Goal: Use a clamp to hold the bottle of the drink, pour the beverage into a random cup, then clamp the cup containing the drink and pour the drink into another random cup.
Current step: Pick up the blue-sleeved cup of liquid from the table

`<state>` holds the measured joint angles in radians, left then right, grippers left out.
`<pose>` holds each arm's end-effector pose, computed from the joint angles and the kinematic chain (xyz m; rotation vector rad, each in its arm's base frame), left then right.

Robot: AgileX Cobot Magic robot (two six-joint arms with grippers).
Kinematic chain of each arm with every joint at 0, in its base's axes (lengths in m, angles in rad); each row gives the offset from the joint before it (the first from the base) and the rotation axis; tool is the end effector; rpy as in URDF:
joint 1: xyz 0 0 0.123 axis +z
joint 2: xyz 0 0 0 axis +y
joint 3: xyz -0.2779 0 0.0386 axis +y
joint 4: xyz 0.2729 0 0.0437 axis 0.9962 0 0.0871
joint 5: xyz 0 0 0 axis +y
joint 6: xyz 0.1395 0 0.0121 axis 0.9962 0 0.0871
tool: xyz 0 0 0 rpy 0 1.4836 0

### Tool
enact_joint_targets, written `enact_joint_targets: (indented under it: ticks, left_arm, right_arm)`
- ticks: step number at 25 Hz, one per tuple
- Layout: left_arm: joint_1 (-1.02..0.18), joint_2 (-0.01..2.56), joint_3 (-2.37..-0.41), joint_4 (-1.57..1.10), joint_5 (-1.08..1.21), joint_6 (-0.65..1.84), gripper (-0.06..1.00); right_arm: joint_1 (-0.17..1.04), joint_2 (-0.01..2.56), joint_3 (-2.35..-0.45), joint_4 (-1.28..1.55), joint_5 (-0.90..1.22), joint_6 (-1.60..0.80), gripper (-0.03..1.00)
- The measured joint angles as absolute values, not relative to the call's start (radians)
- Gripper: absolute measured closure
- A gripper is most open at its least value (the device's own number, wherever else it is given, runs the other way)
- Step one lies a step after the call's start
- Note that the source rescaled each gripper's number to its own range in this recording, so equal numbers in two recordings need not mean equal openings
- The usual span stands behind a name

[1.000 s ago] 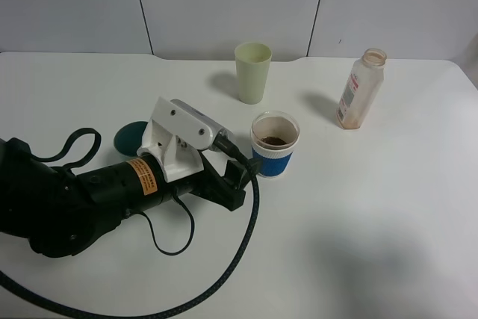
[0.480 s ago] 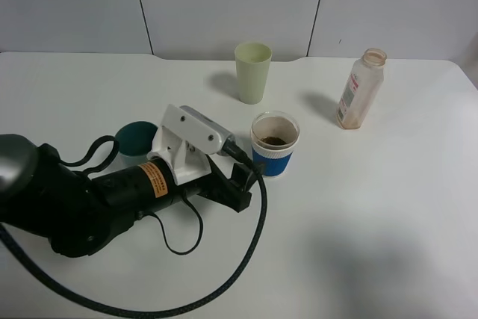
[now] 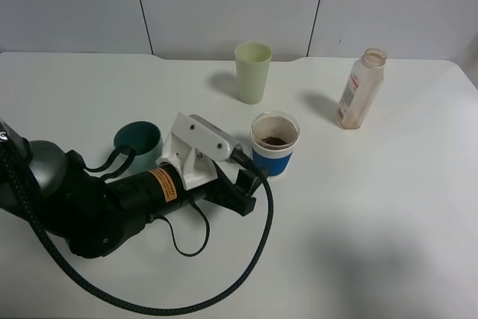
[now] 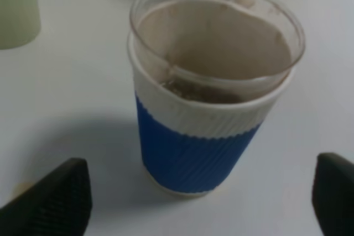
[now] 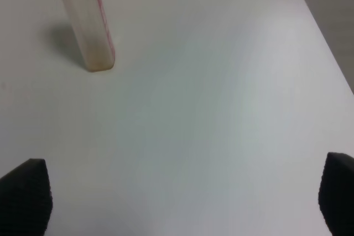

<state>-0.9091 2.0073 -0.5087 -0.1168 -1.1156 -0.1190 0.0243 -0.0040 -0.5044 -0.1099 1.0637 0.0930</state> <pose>0.2259 -0.2662 0.0484 0.6227 1.8148 -0.6415 0.0639 -0.0119 0.2689 0.0757 2.0331 -0.0577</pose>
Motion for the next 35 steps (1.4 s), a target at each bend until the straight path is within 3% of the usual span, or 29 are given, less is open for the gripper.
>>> enact_joint_targets:
  ticks: [23,31,35]
  left_arm:
    - [-0.909,2.084,-0.595,-0.110,-1.129,-0.119,0.50]
    - [-0.909,2.132,-0.632,-0.116,-1.130,-0.141,0.17]
    - [-0.909,2.136,-0.663,-0.117,-1.136,-0.153,0.12]
  right_arm:
    - [0.024,-0.004,-0.504,-0.108,1.064,0.093,-0.03]
    - [0.024,-0.004,-0.504,-0.108,1.064,0.093,-0.03]
    - [0.024,-0.004,-0.504,-0.108,1.064,0.093,-0.03]
